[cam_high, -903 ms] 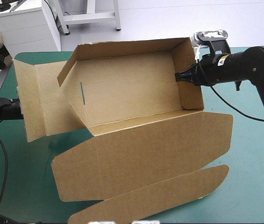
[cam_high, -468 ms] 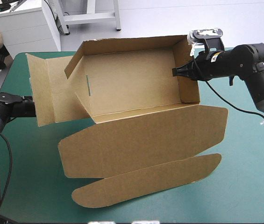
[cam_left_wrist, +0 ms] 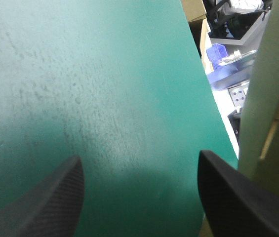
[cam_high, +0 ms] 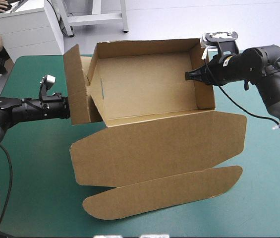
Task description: Fold the box
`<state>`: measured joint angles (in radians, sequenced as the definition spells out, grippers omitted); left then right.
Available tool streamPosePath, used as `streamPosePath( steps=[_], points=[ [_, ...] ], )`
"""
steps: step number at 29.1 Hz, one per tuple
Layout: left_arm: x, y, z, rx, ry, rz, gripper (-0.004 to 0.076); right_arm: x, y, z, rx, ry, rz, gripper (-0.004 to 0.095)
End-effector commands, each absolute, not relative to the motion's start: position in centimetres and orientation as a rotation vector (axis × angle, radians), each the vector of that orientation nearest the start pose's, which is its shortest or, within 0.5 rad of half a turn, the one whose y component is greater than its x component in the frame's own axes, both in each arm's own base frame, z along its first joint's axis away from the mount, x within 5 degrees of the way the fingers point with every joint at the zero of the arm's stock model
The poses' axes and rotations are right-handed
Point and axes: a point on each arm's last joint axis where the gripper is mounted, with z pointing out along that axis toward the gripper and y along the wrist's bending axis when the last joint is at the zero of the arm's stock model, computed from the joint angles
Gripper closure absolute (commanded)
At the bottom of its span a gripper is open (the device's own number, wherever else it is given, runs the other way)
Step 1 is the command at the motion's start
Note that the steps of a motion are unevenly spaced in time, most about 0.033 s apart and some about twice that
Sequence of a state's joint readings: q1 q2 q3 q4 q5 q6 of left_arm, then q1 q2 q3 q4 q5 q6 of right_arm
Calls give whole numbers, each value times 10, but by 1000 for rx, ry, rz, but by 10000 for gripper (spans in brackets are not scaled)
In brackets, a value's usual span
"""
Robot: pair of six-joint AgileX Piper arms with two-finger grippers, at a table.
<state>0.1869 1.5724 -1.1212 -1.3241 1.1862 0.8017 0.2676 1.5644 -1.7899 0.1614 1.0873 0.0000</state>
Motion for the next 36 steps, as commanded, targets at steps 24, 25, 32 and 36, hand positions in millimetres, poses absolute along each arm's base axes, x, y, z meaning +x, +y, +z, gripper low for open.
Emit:
streamPosePath(
  steps=[24,25,32,36],
  points=[
    [278,-85,397,492,1884,-1489,258,316,93,451,-239,2313,281,923],
    [278,-87,396,501,1885,-1492,258,316,93,451,-239,2312,281,923],
    [277,-90,397,511,1886,-1501,258,316,93,451,-239,2316,281,923],
    [277,-90,397,502,1890,-1505,260,315,94,451,-244,2320,286,922]
  ],
)
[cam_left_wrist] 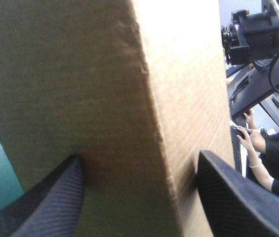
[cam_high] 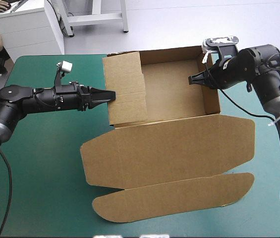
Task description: Fold the box
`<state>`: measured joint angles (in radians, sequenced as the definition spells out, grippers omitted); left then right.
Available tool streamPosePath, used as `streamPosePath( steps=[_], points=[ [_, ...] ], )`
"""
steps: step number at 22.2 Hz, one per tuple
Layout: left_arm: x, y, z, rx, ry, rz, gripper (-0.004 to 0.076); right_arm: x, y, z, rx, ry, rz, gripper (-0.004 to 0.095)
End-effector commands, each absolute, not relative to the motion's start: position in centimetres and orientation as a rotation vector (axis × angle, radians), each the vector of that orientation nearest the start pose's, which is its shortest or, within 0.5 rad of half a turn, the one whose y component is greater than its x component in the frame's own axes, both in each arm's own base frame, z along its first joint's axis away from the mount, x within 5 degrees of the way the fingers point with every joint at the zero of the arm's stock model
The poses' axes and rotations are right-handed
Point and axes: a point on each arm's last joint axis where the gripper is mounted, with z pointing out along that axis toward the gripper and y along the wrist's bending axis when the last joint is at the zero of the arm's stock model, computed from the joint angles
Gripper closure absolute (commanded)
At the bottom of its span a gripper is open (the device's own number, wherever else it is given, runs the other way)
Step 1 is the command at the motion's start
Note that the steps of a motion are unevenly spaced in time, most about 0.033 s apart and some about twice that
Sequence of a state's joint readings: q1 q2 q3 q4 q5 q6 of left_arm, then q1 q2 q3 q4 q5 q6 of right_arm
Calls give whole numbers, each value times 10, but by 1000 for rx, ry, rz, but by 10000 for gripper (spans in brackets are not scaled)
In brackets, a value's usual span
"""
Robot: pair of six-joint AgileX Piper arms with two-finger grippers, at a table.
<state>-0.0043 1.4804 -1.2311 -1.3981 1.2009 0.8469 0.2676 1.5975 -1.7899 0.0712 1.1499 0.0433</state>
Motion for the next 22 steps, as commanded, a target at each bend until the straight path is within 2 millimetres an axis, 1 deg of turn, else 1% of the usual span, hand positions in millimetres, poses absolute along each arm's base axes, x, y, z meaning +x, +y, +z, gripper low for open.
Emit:
streamPosePath(
  steps=[1,5,8,10,13,14,15,16,17,19,22],
  points=[
    [277,-90,396,503,1892,-1504,260,315,95,451,-244,2321,296,922],
    [279,-90,399,446,1900,-1522,261,315,96,451,-227,2326,314,922],
    [281,-93,401,409,1944,-1477,260,314,98,451,-228,2327,339,922],
    [281,-97,403,406,1999,-1386,258,311,105,453,-256,2313,346,922],
    [275,-111,414,317,2078,-1130,258,302,124,459,-276,2252,294,922],
    [272,-113,415,306,2091,-1093,258,301,128,460,-282,2246,273,922],
    [269,-117,415,265,2124,-1013,258,297,133,461,-287,2237,243,922],
    [268,-120,415,256,2137,-985,258,296,136,461,-292,2237,235,922],
    [267,-124,413,219,2164,-921,258,293,138,463,-291,2230,234,922],
    [267,-126,411,166,2178,-873,258,288,142,465,-301,2220,252,922],
    [269,-125,411,77,2179,-862,258,276,144,474,-309,2189,253,922]
  ],
)
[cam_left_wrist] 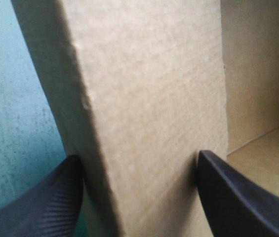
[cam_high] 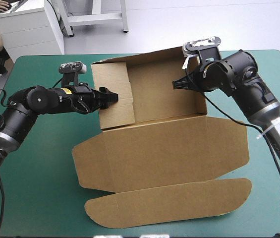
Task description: Fold the box
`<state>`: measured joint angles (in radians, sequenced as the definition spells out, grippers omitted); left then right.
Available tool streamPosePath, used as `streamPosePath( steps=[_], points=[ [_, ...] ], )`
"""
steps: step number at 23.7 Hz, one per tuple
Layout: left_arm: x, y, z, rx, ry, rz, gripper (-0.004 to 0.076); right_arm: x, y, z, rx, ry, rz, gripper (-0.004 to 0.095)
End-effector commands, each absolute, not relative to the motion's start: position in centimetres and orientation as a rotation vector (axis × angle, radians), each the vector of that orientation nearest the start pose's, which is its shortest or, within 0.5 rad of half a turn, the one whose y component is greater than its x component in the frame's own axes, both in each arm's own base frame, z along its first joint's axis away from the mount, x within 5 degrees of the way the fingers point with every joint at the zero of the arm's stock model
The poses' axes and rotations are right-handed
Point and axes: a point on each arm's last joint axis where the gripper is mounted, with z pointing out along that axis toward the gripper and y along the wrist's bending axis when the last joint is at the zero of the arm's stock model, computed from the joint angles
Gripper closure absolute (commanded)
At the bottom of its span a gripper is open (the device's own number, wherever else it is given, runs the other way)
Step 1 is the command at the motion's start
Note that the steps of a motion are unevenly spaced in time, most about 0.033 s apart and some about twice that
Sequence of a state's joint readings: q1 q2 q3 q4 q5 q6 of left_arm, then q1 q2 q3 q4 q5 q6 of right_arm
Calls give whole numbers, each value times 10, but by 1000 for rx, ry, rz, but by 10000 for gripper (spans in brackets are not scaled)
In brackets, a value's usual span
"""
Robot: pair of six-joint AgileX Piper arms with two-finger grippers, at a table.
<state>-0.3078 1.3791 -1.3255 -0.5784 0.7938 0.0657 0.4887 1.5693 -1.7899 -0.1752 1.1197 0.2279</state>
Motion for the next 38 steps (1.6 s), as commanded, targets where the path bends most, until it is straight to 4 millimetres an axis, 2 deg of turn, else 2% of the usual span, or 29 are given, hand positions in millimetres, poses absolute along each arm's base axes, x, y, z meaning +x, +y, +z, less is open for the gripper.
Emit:
streamPosePath(
  steps=[1,5,12,17,23,36,38],
  points=[
    [270,-125,411,65,2180,-860,258,272,146,477,-309,2176,248,922],
    [270,-125,411,45,2185,-852,258,260,142,488,-312,2133,226,922],
    [268,-126,410,56,2201,-853,281,259,141,489,-311,2132,225,922],
    [261,-123,418,73,2172,-853,439,259,138,488,-311,2138,182,922],
    [257,-123,422,71,2159,-876,727,258,137,486,-302,2163,162,922],
    [257,-124,423,110,2146,-864,732,256,134,483,-297,2208,139,922],
    [258,-124,422,118,2150,-859,706,256,134,483,-297,2212,137,922]
  ],
)
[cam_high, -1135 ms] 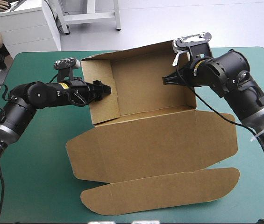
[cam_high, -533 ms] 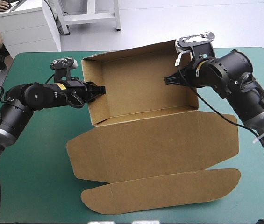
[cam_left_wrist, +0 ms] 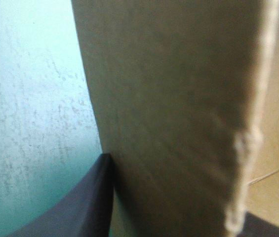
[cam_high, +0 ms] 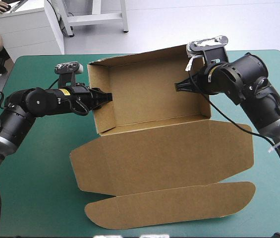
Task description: Fold the box
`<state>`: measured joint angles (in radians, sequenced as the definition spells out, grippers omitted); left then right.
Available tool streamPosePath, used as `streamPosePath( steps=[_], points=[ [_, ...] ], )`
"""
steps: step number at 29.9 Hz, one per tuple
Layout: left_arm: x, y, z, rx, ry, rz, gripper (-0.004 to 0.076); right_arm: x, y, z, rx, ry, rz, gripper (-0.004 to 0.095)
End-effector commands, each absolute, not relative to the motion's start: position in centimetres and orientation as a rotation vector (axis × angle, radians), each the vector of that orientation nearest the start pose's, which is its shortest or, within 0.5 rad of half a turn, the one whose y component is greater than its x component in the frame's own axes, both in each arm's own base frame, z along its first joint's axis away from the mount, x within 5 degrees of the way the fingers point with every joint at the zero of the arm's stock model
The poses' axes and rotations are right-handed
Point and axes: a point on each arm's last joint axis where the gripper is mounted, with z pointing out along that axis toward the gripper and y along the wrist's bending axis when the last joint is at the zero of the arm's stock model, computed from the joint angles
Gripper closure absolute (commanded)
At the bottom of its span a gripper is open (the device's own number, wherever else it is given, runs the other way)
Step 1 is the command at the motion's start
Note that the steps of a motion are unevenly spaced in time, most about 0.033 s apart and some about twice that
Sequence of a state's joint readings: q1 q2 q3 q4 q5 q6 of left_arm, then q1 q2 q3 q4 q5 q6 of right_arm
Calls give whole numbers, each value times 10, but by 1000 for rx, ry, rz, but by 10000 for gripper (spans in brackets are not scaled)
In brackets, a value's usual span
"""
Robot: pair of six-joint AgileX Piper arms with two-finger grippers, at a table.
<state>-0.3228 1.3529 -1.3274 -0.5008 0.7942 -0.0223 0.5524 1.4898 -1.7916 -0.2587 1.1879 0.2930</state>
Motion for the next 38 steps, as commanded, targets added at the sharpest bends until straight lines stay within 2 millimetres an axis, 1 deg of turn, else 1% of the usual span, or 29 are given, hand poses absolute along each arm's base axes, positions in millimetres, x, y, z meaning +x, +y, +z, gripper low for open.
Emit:
streamPosePath(
  steps=[1,3,4,6,8,9,10,11,15,19,22,26,31,35,38],
  points=[
    [259,-125,420,119,2158,-859,682,256,134,483,-297,2212,137,922],
    [260,-125,417,123,2177,-860,591,256,134,482,-297,2218,135,922],
    [260,-126,417,126,2182,-861,524,256,134,482,-297,2221,133,922],
    [262,-126,415,124,2191,-863,357,256,134,481,-300,2227,129,922],
    [263,-127,413,122,2198,-862,208,255,134,481,-300,2229,128,922],
    [264,-127,412,118,2201,-864,146,255,134,481,-300,2229,128,922],
    [265,-128,411,107,2207,-868,103,255,134,481,-300,2229,128,922],
    [266,-128,411,106,2208,-868,82,255,133,481,-299,2231,127,922],
    [268,-127,412,90,2187,-869,73,255,133,481,-299,2233,126,922],
    [267,-127,417,89,2169,-883,73,255,133,481,-299,2233,124,923],
    [265,-127,431,102,2132,-897,73,256,133,481,-299,2230,117,923],
    [256,-128,453,167,2125,-914,73,258,131,482,-277,2211,98,923],
    [238,-124,481,259,2111,-904,73,259,131,483,-264,2199,102,923],
    [211,-114,499,288,2047,-879,75,264,131,480,-245,2205,78,923],
    [193,-107,505,318,2041,-846,75,268,133,477,-230,2216,74,923]
  ],
)
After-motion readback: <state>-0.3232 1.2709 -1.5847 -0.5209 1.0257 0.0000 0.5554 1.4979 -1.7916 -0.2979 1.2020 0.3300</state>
